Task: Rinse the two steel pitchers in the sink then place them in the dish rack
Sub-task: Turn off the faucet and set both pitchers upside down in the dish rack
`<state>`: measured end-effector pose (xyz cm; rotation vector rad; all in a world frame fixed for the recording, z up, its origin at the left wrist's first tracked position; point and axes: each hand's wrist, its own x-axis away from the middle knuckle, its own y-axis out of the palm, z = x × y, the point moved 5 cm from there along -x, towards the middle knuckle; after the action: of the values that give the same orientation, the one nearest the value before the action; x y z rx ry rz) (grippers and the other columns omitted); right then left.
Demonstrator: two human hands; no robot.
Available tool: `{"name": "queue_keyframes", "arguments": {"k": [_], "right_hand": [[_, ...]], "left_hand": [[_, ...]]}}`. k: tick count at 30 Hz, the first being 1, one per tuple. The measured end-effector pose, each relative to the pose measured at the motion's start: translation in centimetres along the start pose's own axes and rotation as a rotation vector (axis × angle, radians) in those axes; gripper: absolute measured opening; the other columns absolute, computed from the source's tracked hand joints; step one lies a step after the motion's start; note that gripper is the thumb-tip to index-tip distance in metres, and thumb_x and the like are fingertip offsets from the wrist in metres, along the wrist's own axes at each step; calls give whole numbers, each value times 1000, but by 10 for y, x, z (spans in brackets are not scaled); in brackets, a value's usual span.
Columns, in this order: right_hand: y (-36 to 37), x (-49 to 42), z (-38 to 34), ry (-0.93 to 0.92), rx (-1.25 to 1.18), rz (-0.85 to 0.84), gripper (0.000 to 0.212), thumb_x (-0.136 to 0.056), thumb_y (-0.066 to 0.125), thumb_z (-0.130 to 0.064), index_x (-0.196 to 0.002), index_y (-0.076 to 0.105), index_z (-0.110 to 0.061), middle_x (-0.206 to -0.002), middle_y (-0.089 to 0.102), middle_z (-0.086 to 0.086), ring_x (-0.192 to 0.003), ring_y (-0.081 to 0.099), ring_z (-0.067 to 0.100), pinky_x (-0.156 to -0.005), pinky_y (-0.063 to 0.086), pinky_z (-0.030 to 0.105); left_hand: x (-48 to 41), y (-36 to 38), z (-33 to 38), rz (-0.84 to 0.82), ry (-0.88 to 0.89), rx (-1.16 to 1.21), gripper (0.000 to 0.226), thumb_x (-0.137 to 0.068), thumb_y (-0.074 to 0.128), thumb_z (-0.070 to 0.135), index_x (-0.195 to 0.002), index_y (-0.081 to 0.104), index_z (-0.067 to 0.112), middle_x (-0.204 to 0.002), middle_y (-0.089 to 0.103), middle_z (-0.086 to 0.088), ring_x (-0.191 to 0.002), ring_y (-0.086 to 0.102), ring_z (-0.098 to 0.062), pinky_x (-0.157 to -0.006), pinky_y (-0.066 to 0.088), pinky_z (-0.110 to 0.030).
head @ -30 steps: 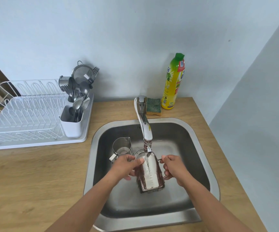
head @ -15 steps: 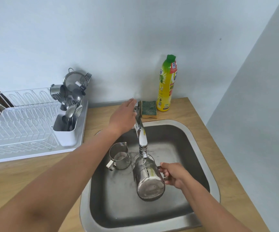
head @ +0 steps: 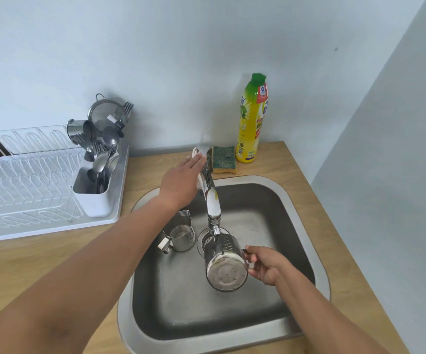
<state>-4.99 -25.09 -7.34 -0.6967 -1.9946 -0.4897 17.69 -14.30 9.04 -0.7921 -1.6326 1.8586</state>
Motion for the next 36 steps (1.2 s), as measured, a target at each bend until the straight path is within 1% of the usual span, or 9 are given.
{"name": "queue_keyframes", "arguments": {"k": [5,10,14,18,23,26,31,34,36], "right_hand": [[3,3,-3,-11,-14,-2,25,-99,53,-22,-81,63,-8,-34,44,-7,-30,46,5,-31,45,18],[3,8,-6,-14,-17,-2,27,-99,54,-22,-78,63,-8,-35,43,-7,-33,46,6,-32,44,18],[-3,14,-7,-18,-43,10,36,-99,52,-27,-69,62,-10,-36,43,-7,-34,47,8,-36,45,19],[-12,20,-9,-51,-51,50,34,-101,48,-30,-77,63,-11,-37,45,-7,-33,47,6,-40,48,22],[-20,26,-16,-149,-58,110,28,-100,48,-28,-84,64,-11,-42,46,-7,-34,47,9,-49,52,27],[-22,35,-20,-206,-17,145,29,-101,47,-27,-87,64,-9,-48,48,-3,-43,48,14,-57,55,33],[-14,52,-27,-274,82,165,23,-100,44,-23,-87,59,-11,-55,46,0,-49,47,16,-66,51,36],[-8,59,-30,-347,170,183,20,-100,43,-18,-90,60,-12,-57,49,-1,-47,50,15,-64,46,31],[-5,64,-31,-387,227,186,21,-101,43,-19,-91,60,-11,-59,53,-1,-49,52,15,-63,45,29]], "left_hand": [[-2,2,-2,-37,-1,40,82,-85,42,-6,-156,14,25,-163,12,10,-150,15,-16,-112,38,-41],[10,10,-11,-157,-52,261,84,-92,46,4,-155,-1,33,-165,0,8,-152,2,-19,-116,31,-48],[59,30,-41,-10,-402,526,75,-93,58,22,-155,16,25,-159,28,-6,-144,30,-26,-111,35,-45],[123,94,-57,-213,-676,577,76,-82,66,27,-149,30,17,-146,43,-16,-133,44,-34,-107,40,-45],[161,140,-54,-267,-827,639,44,-83,59,22,-123,47,8,-118,60,-17,-108,59,-37,-87,48,-39],[162,149,-56,-198,-854,718,29,-90,58,29,-109,54,8,-107,63,-18,-99,61,-37,-77,45,-37],[164,149,-48,-120,-727,820,28,-93,56,34,-76,60,12,-81,66,-8,-83,63,-31,-68,42,-34],[167,134,-37,-32,-694,1036,29,-97,51,32,-81,64,11,-75,70,2,-79,64,-21,-78,46,-36],[164,123,-31,-28,-648,1123,31,-98,49,32,-83,63,9,-66,67,3,-69,59,-16,-76,46,-36]]}}
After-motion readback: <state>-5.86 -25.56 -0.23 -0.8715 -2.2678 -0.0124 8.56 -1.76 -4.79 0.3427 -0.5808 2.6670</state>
